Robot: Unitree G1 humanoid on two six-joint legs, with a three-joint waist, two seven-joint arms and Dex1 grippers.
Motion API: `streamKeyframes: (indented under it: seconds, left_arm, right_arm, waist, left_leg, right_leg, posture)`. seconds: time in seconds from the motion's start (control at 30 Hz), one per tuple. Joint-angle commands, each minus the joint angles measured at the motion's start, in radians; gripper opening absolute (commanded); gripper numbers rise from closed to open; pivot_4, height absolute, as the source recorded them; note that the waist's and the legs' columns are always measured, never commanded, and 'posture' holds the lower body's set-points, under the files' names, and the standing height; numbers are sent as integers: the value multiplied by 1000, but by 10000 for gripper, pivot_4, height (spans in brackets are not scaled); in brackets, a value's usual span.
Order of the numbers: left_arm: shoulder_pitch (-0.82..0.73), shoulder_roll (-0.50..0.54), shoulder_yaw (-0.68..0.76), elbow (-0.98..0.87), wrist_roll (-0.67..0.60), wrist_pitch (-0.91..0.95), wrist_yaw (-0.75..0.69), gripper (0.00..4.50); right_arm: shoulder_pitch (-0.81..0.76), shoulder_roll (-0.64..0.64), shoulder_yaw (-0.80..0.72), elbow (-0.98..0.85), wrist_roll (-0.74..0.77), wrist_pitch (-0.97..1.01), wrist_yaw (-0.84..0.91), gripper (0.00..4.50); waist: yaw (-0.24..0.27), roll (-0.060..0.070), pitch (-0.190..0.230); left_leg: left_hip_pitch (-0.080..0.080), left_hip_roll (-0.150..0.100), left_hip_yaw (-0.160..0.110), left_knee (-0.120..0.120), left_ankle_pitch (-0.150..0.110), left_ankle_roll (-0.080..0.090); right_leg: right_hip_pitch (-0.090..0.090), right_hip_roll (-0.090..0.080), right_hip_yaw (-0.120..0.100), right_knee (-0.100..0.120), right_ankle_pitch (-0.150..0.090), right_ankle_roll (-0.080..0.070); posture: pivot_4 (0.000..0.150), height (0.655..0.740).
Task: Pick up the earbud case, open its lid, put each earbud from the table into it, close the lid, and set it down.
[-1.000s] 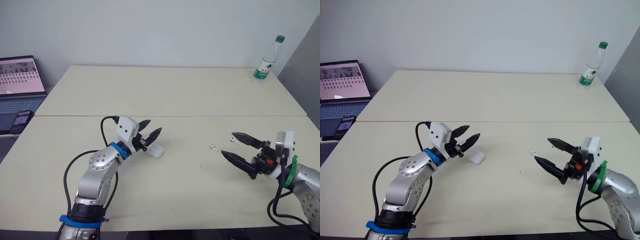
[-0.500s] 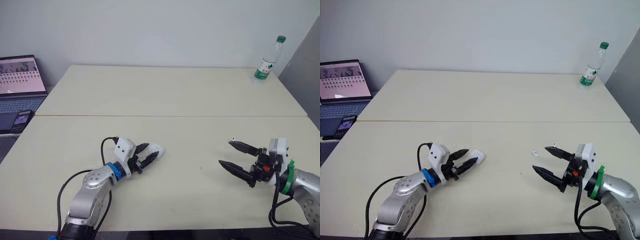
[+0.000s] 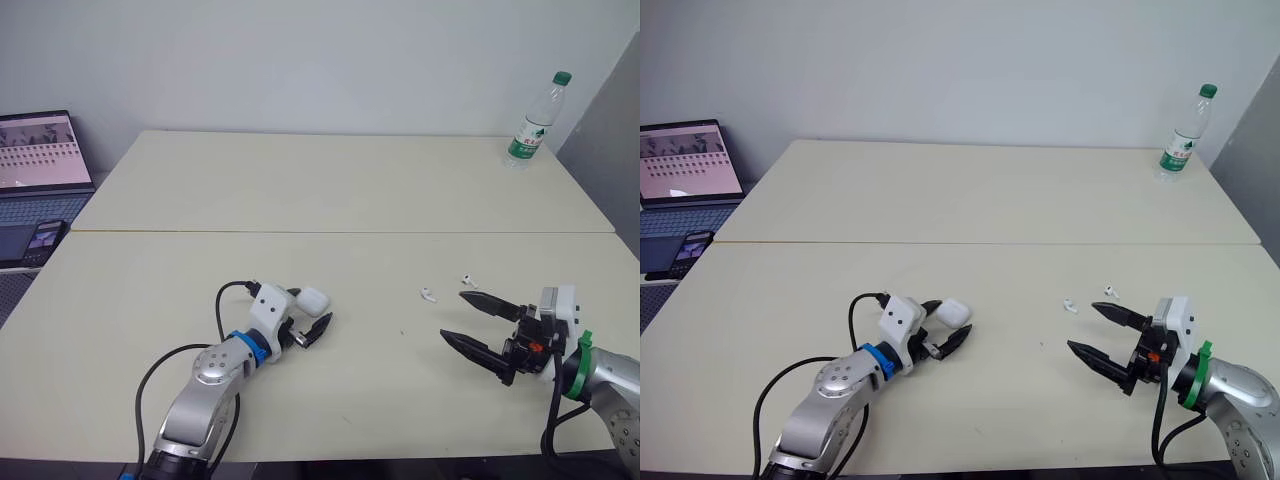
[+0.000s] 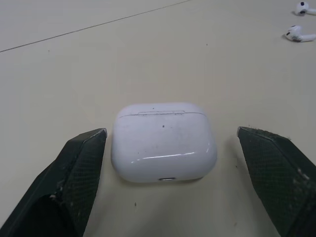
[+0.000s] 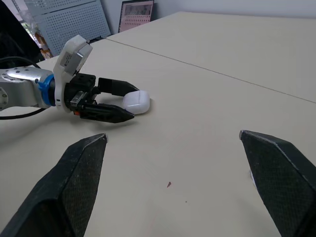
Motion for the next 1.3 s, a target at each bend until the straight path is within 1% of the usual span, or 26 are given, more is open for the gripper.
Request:
streamKeyframes:
  seconds: [0.03, 0.2, 0.3, 0.4, 0.43, 0.6, 0.73, 0.8, 0.9, 1.0, 1.1, 1.17, 1.23, 1.3]
  left_arm:
    - [-27, -8, -7, 8, 30, -2, 26, 44524]
    - [-46, -5, -14, 21, 27, 40, 16, 44524]
    - [-39, -1, -16, 11, 20, 54, 6, 38490]
    - [-30, 2, -19, -4, 19, 62, 6, 28458]
    - [-28, 2, -19, -8, 18, 65, 7, 27855]
    - [-34, -9, -6, -15, 10, 49, 11, 27868]
    - [-86, -42, 54, -26, -62, 49, 7, 27868]
    - [-116, -17, 90, 8, -69, 29, -8, 27868]
    - [-164, 36, 134, 97, -61, -56, -47, 27868]
    - [-234, 48, 146, 178, -57, -159, -78, 27868]
    - [-299, 13, 138, 208, -75, -224, -102, 27868]
    - [-349, -27, 113, 218, -88, -257, -127, 27868]
    - [-391, -70, 81, 232, -87, -288, -150, 27868]
    - [-426, -107, 47, 256, -72, -323, -167, 27868]
  right_arm:
    - [2, -1, -31, -46, 9, -23, -2, 45000]
    - [6, -2, -32, -51, 11, -25, -6, 45000]
    - [9, -5, -34, -53, 10, -28, -3, 45000]
    - [10, -7, -35, -51, 10, -36, 9, 45000]
    - [9, -8, -35, -50, 11, -38, 13, 45000]
    - [5, -20, -30, -44, 7, -46, 37, 45000]
    - [-16, -24, -21, -46, 12, -25, 21, 45000]
    - [-31, -25, -22, -56, 37, -10, 22, 45000]
    - [-63, -19, -23, -62, 65, -5, 29, 45000]
    - [-101, -13, -17, -54, 76, 3, 13, 45000]
    - [-145, 5, -15, -53, 103, 39, -32, 45000]
    - [-201, 30, -9, -55, 120, 65, -97, 45000]
    - [-264, 60, 10, -51, 93, 87, -184, 45000]
    - [-329, 92, 23, -49, 98, 150, -294, 45000]
  waist:
    - [0, 0, 0]
    - [0, 0, 0]
    - [0, 0, 0]
    - [0, 0, 0]
    - [0, 0, 0]
    - [0, 0, 0]
    - [0, -1, 0]
    - [0, -1, 0]
    - [-3, 0, 0]
    - [-1, 0, 1]
    - [5, -2, 1]
    - [6, -2, 2]
    - [5, -3, 2]
    - [4, -3, 2]
  left_leg:
    - [0, 0, 0, 0, 0, 0]
    - [1, 0, 0, 0, 0, 0]
    - [1, 0, 0, 0, 0, 0]
    - [0, 0, 0, 0, 0, 0]
    - [0, 0, 0, 0, 0, 0]
    - [0, 0, 0, 0, 0, 0]
    - [0, 0, 0, 0, 0, 0]
    - [0, 0, 0, 0, 0, 0]
    - [1, 1, 0, 0, 0, 0]
    - [1, 1, -1, 0, 0, 0]
    - [-1, 0, 0, 0, 0, 0]
    - [-2, -1, 0, 0, 0, 0]
    - [-3, -2, 1, 0, 0, 0]
    - [-4, -2, 1, 0, 0, 0]
  right_leg:
    - [0, 0, 0, 0, 0, 0]
    - [0, 0, 0, 1, 0, 0]
    - [0, 0, 0, 1, 0, 0]
    - [0, 0, 0, 0, 0, 0]
    - [0, 0, 0, 0, 0, 0]
    - [0, 0, 0, 0, 0, 0]
    - [0, 0, 0, 0, 0, 0]
    - [0, 0, 0, 0, 0, 0]
    - [0, 5, 0, 1, 0, 0]
    - [0, 5, -1, 1, 0, 0]
    - [0, 4, 0, 0, 1, -1]
    - [0, 3, 0, -1, 3, -2]
    - [0, 3, 0, -3, 4, -1]
    - [0, 3, 0, -5, 5, 0]
  posture:
    - [1500, 7362]
    - [1500, 7362]
    - [1500, 7362]
    - [1500, 7362]
    - [1500, 7362]
    - [1500, 7362]
    - [1500, 7362]
    - [1500, 7362]
    - [1500, 7362]
    - [1500, 7362]
    - [1500, 7362]
    - [1500, 7362]
    - [1500, 7362]
    - [1500, 7362]
